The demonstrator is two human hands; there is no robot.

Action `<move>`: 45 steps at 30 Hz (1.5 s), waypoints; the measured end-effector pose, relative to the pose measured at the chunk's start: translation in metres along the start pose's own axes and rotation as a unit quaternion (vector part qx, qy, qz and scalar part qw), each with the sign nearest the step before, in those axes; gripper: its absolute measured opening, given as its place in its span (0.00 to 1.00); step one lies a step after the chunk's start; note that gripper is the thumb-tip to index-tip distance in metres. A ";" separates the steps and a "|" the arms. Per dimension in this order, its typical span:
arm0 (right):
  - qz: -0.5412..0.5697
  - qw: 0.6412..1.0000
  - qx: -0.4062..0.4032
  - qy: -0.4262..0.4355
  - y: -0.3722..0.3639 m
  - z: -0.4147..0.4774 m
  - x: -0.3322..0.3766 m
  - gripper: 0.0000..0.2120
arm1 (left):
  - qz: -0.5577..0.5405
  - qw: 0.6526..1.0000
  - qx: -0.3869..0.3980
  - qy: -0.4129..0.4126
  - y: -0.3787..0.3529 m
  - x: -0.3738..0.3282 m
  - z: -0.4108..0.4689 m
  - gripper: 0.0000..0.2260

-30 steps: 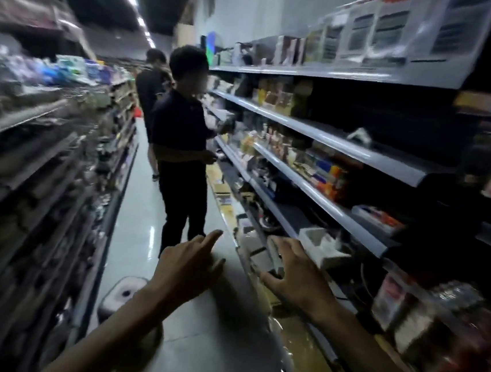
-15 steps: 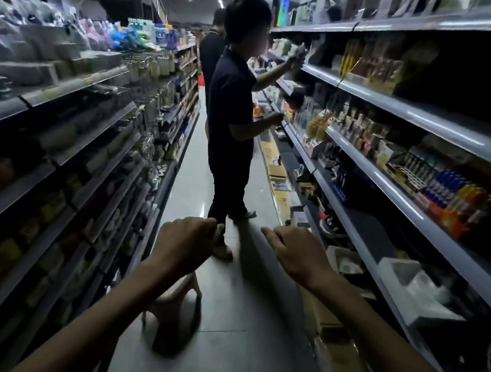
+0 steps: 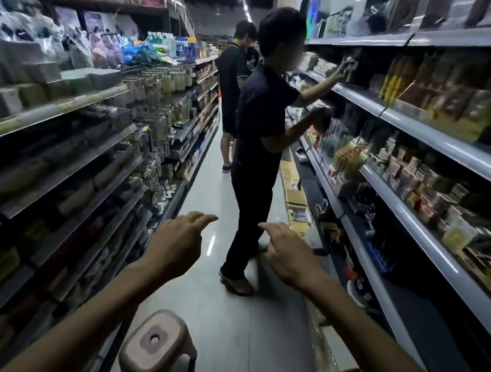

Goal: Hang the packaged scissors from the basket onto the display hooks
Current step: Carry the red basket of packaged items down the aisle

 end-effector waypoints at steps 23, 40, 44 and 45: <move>-0.068 0.996 0.033 0.047 -0.095 0.540 -0.044 0.38 | 0.004 0.987 0.115 0.115 -0.200 0.278 0.394 0.38; 0.010 0.995 0.101 -0.014 -0.193 0.946 -0.127 0.46 | 0.057 0.978 0.161 0.121 -0.376 0.488 0.713 0.38; 0.015 0.993 0.110 -0.030 -0.210 1.031 -0.138 0.46 | 0.058 0.976 0.169 0.126 -0.403 0.528 0.781 0.41; 0.016 0.993 0.114 -0.031 -0.215 1.052 -0.140 0.45 | 0.055 0.976 0.167 0.126 -0.410 0.536 0.797 0.41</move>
Point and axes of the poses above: each hand's wrist, its own z-axis towards the middle knuckle, its own y-axis out of the back of the hand, x = y × z, the point moved 3 cm from there along z, towards the middle knuckle, and after that the axes turned 3 degrees about z, right-handed, at the moved point
